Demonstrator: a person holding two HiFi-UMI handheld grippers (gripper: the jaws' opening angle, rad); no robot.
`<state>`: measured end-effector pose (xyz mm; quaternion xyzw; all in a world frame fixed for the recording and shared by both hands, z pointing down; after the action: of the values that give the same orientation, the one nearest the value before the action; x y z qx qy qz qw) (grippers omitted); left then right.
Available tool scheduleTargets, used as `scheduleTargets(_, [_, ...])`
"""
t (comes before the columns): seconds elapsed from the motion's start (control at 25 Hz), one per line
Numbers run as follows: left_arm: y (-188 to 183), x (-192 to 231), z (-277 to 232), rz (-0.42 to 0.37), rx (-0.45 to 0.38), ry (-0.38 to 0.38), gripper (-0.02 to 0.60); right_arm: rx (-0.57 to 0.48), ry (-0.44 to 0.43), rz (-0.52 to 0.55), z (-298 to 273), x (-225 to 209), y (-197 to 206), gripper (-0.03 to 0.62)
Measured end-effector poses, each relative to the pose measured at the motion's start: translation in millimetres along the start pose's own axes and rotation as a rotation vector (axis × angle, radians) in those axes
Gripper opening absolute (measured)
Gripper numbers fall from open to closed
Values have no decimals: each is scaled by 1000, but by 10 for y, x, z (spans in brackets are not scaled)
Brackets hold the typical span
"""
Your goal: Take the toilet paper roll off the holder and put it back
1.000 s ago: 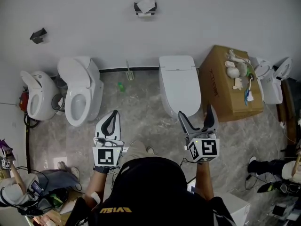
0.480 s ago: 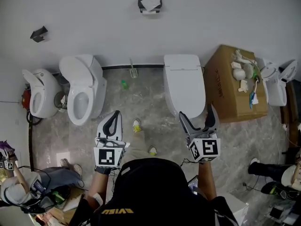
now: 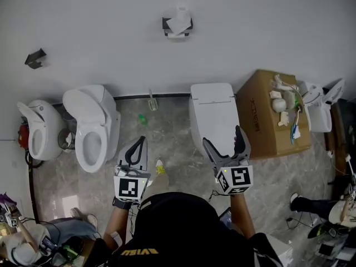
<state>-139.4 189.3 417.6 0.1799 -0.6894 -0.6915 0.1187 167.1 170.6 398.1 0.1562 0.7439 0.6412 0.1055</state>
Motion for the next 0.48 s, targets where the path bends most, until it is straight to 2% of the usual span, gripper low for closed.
scheduleTargets(0.16, [-48, 492, -415, -12, -23, 34, 11, -15, 32, 15, -535, 28, -224, 494])
scheduleTargets(0.32, [-61, 913, -732, -8, -63, 52, 11, -25, 65, 19, -954, 98, -330, 494])
scheduleTargets(0.48, [-35, 1263, -972, 3, -69, 73, 11, -28, 91, 19, -1295, 189, -423, 494])
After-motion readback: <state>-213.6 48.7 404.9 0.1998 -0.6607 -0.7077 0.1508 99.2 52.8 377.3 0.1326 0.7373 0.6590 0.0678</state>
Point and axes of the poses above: the fingertips, and each gripper's own axes: z backward along the fingers, x to its left, y out of its underside, the point moved 9 cm from there along z, backward along the fingers, and after that the axes turned 2 degrees about -x, right-handed, at the moved point
